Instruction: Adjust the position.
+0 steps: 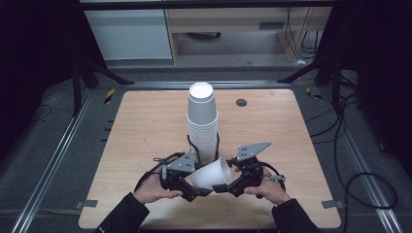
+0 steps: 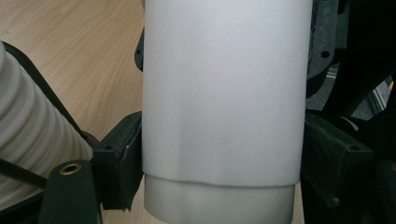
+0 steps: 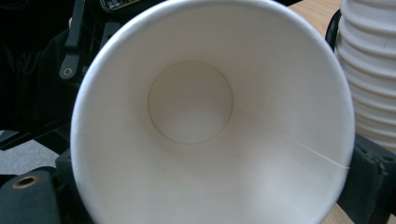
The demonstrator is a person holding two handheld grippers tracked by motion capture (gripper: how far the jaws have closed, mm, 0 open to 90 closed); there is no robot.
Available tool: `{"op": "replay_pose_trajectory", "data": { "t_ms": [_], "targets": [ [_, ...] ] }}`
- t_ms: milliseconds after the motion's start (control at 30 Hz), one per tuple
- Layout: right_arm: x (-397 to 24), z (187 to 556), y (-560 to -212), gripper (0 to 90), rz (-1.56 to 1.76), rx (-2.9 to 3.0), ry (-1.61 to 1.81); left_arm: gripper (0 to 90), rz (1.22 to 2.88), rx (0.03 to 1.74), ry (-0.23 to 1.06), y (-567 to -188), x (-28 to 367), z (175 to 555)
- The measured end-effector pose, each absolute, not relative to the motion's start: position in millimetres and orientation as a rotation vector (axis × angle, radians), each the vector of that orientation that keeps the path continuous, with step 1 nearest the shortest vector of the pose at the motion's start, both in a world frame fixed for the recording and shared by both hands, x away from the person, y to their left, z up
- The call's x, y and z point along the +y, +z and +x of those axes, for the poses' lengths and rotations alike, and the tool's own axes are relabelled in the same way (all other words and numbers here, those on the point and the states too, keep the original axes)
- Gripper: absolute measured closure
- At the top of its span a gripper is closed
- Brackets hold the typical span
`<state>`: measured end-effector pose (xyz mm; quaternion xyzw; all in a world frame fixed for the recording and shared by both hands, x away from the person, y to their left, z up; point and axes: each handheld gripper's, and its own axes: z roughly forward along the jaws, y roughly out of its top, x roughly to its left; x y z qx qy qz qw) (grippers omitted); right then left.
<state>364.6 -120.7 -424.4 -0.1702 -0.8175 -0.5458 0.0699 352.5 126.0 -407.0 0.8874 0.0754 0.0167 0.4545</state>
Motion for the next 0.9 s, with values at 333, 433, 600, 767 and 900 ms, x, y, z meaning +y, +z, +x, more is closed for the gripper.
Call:
{"op": "replay_pose_trajectory", "data": {
  "t_ms": [333,433,600,767,900],
  "targets": [
    [-122.6,364.2,-421.9,9.6,-0.510,-2.458,-1.645,20.9,2.177,0.185,0.047,-406.9,126.4,351.9],
    [-123.9,364.2,-420.5,9.6,-0.509,-2.461,-1.649,20.8,2.170,0.200,0.049,-406.8,127.1,351.6],
    [-129.6,365.2,-417.7,9.6,-0.530,-2.470,-1.664,20.7,2.174,0.240,0.066,-406.9,131.7,352.7],
    [-137.5,366.2,-412.3,9.4,-0.556,-2.475,-1.693,20.6,2.186,0.272,0.087,-407.1,137.7,354.4],
    [-144.6,366.3,-406.7,9.3,-0.581,-2.484,-1.727,20.4,2.187,0.321,0.100,-408.8,145.3,355.6]
  ]
}}
